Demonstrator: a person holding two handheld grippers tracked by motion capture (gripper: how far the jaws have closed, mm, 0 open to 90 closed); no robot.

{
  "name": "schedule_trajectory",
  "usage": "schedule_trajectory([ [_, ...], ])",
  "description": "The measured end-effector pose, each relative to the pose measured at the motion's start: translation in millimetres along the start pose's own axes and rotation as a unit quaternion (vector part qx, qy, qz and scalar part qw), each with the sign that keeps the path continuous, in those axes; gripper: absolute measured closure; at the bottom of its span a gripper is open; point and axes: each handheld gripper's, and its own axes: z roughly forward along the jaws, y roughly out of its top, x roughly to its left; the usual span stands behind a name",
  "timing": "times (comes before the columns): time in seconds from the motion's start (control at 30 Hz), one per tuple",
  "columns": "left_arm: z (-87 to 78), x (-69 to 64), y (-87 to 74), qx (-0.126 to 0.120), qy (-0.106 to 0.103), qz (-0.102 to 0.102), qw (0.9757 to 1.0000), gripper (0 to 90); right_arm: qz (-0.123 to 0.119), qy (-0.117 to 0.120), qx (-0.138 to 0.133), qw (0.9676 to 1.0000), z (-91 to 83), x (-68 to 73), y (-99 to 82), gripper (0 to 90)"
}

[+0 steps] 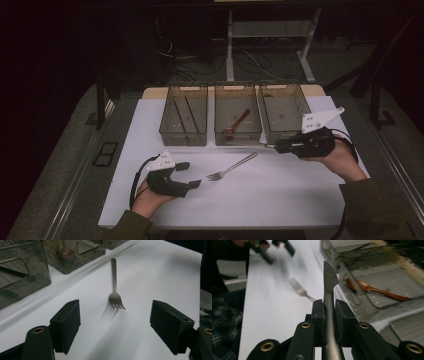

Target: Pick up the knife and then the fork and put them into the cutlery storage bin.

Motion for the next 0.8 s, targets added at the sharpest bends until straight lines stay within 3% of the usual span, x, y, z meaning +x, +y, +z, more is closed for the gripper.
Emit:
schedule_trajectory([
  [0.2, 4.3, 0.4, -2.1, 0.009, 0.011, 0.005, 0.9999, 10.5, 0.036, -0.048, -0.019, 0.998, -18.7, -24.4, -4.3, 77.4],
  [0.4, 7.8, -0.5, -2.7, 0.018, 0.018, 0.006, 0.9997, 1.7, 0.074, -0.101, -0.026, 0.9918, -31.8, -53.2, -8.5, 77.4],
  [0.6, 9.7, 0.3, -3.1, 0.023, 0.025, 0.004, 0.9994, 0.0, 0.126, -0.15, -0.041, 0.9797, -39.6, -82.9, -16.3, 77.4],
  [0.73, 10.3, 0.6, -3.2, 0.025, 0.024, 0.001, 0.9994, 0.0, 0.153, -0.183, -0.028, 0.9708, -35.7, -100.1, -19.5, 77.3],
  [0.8, 10.1, 0.8, -3.2, 0.026, 0.023, 0.001, 0.9994, 0.0, 0.162, -0.19, -0.024, 0.968, -32.3, -107.4, -20.7, 77.3],
])
